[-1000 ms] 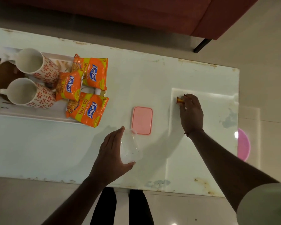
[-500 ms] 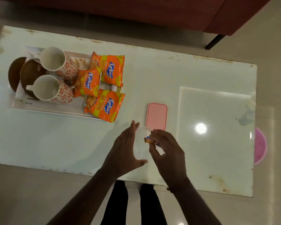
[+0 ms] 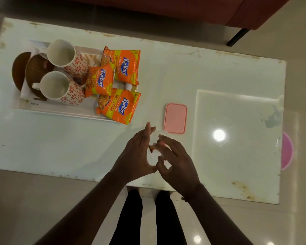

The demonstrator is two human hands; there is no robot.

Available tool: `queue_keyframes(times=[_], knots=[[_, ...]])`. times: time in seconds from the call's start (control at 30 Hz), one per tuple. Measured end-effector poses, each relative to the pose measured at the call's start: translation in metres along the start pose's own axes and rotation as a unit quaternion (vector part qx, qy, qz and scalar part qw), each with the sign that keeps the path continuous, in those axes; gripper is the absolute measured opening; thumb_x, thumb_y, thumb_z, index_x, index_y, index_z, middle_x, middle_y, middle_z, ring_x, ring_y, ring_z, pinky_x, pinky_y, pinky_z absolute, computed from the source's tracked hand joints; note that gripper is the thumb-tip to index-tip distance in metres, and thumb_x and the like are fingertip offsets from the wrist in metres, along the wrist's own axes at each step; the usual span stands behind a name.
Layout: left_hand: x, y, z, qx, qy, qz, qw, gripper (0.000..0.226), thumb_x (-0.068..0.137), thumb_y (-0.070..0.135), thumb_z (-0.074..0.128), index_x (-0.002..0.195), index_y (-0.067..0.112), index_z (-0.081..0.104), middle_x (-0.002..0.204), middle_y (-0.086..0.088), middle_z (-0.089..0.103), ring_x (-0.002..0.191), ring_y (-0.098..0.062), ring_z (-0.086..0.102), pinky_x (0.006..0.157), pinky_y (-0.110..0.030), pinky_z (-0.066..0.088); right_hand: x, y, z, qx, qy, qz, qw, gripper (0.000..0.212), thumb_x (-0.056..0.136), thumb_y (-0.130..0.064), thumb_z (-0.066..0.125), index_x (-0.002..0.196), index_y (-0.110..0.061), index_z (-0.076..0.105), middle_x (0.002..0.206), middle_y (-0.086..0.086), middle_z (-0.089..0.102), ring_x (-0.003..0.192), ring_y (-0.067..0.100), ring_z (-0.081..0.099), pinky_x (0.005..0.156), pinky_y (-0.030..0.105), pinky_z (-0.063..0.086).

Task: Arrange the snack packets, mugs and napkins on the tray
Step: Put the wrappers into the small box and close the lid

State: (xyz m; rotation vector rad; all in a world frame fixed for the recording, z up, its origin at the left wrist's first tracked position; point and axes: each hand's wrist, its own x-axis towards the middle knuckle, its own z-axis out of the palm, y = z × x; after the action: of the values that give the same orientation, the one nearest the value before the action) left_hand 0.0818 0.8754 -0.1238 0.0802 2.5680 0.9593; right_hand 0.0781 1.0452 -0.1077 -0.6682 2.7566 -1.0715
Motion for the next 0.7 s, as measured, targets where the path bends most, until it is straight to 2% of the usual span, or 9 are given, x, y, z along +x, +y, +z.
queue_keyframes(times=[0.1,0.17,0.27,0.3,0.37,0.43,0.5,0.63,0.7], knots=[[-0.001,-0.003,0.000,0.004,-0.011,-0.011,1.000,0.136,0.058,0.065,0.076,0.148,0.035,-0.022,0.161,0.010,0.019,0.146,-0.016,0.025,0.113,-0.028,0.021,0.005,0.000,-0.004,0.050,0.123,0.109,0.985,0.034,0.086,-0.014,0.069,0.120,-0.013,0.066,0.127,0.002,0.063,0.116,0.017,0.059,0.086,0.038,0.058],[-0.002,-0.005,0.000,0.011,-0.012,-0.017,1.000,0.136,0.057,0.065,0.077,0.148,0.034,-0.020,0.160,0.011,0.019,0.146,-0.015,0.025,0.112,-0.027,0.019,0.018,0.007,-0.006,0.048,0.166,0.202,0.964,0.036,0.089,-0.017,0.068,0.124,-0.017,0.062,0.124,-0.002,0.062,0.114,0.016,0.060,0.086,0.043,0.058],[-0.003,-0.007,0.001,0.015,-0.015,-0.022,1.000,0.135,0.057,0.066,0.077,0.147,0.036,-0.018,0.160,0.012,0.019,0.146,-0.015,0.026,0.111,-0.028,0.019,0.049,0.024,-0.002,0.007,0.121,0.322,0.939,0.053,0.084,-0.036,0.073,0.132,-0.019,0.056,0.131,0.002,0.057,0.120,0.020,0.053,0.099,0.037,0.050],[-0.004,-0.007,0.001,0.015,-0.016,-0.024,0.999,0.134,0.057,0.066,0.077,0.147,0.037,-0.018,0.159,0.011,0.020,0.145,-0.016,0.027,0.111,-0.029,0.020,0.059,0.027,0.002,-0.013,0.092,0.352,0.932,0.064,0.080,-0.045,0.074,0.134,-0.020,0.053,0.134,0.003,0.054,0.122,0.022,0.049,0.099,0.035,0.046],[-0.004,-0.007,0.003,0.019,-0.016,-0.032,0.999,0.133,0.056,0.067,0.076,0.146,0.038,-0.017,0.159,0.010,0.022,0.145,-0.018,0.029,0.109,-0.029,0.019,0.077,0.029,0.012,-0.036,0.052,0.398,0.915,0.084,0.070,-0.061,0.074,0.137,-0.020,0.046,0.137,0.004,0.047,0.124,0.024,0.045,0.094,0.041,0.046],[-0.004,-0.006,0.006,0.022,-0.018,-0.036,0.999,0.133,0.055,0.068,0.076,0.146,0.038,-0.017,0.159,0.011,0.022,0.145,-0.018,0.029,0.108,-0.027,0.016,0.092,0.029,0.022,-0.042,0.040,0.425,0.904,0.094,0.063,-0.069,0.074,0.136,-0.020,0.041,0.134,0.005,0.044,0.122,0.026,0.043,0.093,0.045,0.047],[-0.003,-0.006,0.008,0.022,-0.019,-0.034,0.999,0.134,0.056,0.068,0.076,0.145,0.039,-0.019,0.160,0.011,0.020,0.145,-0.017,0.029,0.109,-0.026,0.015,0.102,0.030,0.027,-0.048,0.040,0.436,0.898,0.093,0.062,-0.067,0.075,0.133,-0.019,0.041,0.130,0.006,0.043,0.120,0.027,0.043,0.090,0.045,0.047],[-0.003,-0.006,0.011,0.018,-0.022,-0.018,0.999,0.134,0.056,0.066,0.076,0.144,0.040,-0.021,0.160,0.010,0.021,0.145,-0.019,0.030,0.110,-0.028,0.017,0.109,0.037,0.022,-0.070,0.021,0.429,0.900,0.077,0.063,-0.051,0.077,0.123,-0.014,0.046,0.122,0.008,0.045,0.114,0.030,0.045,0.082,0.043,0.048],[0.000,-0.006,0.013,0.019,-0.026,-0.008,0.999,0.134,0.056,0.065,0.077,0.146,0.038,-0.019,0.160,0.009,0.021,0.144,-0.020,0.031,0.110,-0.029,0.020,0.112,0.037,0.012,-0.064,0.010,0.408,0.911,0.068,0.067,-0.049,0.074,0.120,-0.013,0.051,0.117,0.008,0.050,0.109,0.030,0.049,0.080,0.038,0.048]])
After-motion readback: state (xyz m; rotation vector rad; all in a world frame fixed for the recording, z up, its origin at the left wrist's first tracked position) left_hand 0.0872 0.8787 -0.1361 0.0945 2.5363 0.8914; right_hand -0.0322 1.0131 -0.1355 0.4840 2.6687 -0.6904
